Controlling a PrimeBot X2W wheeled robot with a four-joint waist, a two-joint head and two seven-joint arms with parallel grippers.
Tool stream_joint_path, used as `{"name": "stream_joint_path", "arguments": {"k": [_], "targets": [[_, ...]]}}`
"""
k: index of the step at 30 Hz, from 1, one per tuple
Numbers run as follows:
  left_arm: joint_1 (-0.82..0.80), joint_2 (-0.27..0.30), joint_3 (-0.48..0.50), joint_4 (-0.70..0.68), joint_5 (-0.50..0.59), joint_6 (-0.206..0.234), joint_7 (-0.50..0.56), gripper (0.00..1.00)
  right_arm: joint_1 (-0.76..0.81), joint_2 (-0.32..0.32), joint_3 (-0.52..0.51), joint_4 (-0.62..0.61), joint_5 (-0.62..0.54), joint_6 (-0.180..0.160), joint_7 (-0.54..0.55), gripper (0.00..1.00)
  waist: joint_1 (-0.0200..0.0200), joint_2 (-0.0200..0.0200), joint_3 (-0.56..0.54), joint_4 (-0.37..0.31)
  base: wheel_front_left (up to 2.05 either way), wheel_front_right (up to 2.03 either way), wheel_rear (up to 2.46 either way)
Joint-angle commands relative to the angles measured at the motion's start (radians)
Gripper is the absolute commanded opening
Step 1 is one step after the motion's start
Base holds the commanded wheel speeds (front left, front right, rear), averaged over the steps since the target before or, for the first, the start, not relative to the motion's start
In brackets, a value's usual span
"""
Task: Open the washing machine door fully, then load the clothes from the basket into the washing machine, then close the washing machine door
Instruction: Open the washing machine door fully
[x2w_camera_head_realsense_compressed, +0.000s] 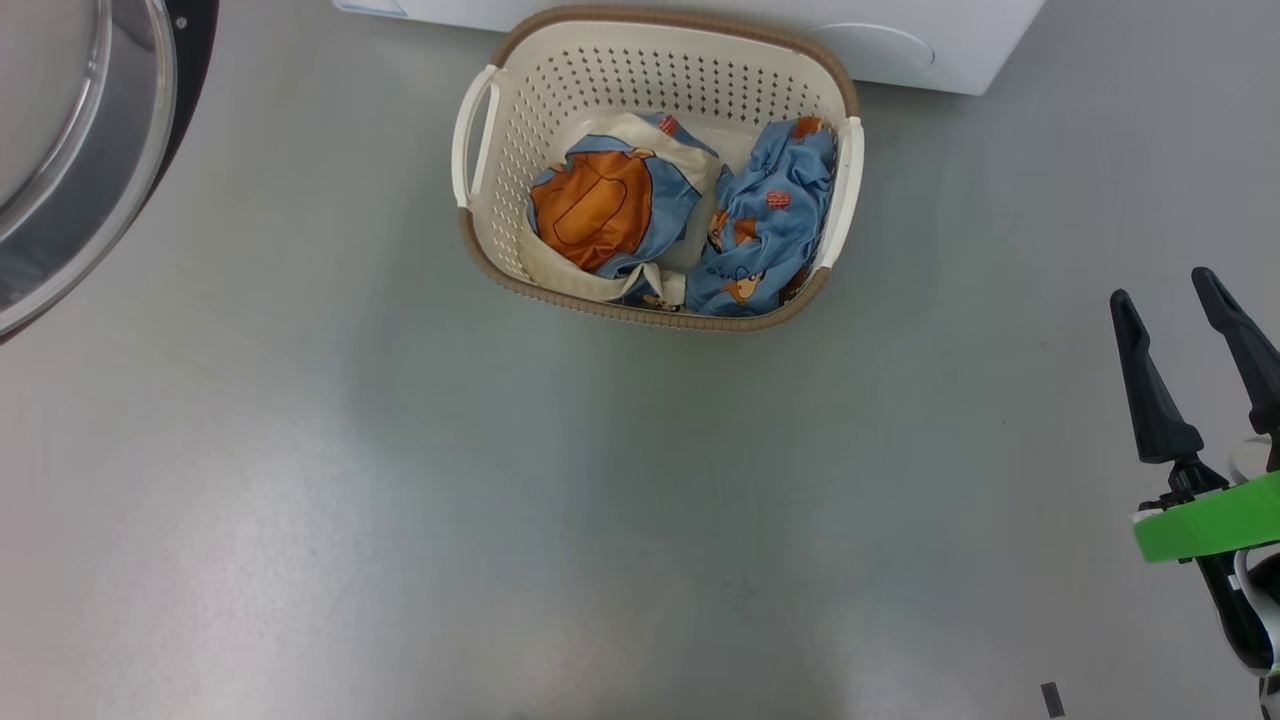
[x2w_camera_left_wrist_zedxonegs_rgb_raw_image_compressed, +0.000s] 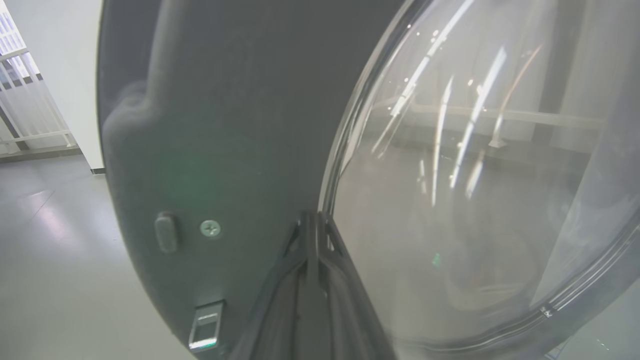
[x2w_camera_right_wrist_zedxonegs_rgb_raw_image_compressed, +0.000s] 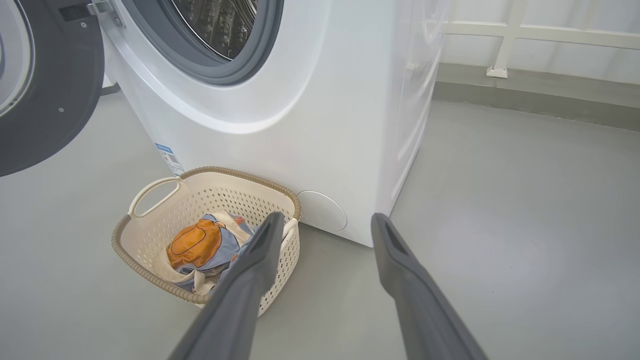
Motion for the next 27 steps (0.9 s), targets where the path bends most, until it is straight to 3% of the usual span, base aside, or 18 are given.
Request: {"name": "stream_joint_path", "arguments": {"k": [1,10,27], "targets": [[0.002,0.078,0.018,-0.015,0.019,-0.004,-0.005,0.00,0.004,-0.016,0.014,-0.025,-0.005,0.004,-0.012,0.91,-0.0001,-0.0001,0.003,-0.001,0.00,0.00,0.00],[0.034,0.050,0.024,-0.033,0.029,-0.035,-0.005,0.00,0.009,-0.004,0.019,-0.012,-0.005,0.004,-0.012,0.90,-0.0001,-0.0001,-0.044,-0.001,0.00,0.00,0.00],[0.219,-0.002,-0.026,-0.133,0.015,-0.077,-0.005,0.00,0.079,0.055,0.047,0.026,0.013,0.004,-0.012,0.92,-0.0001,-0.0001,-0.249,-0.004,0.00,0.00,0.00]]}}
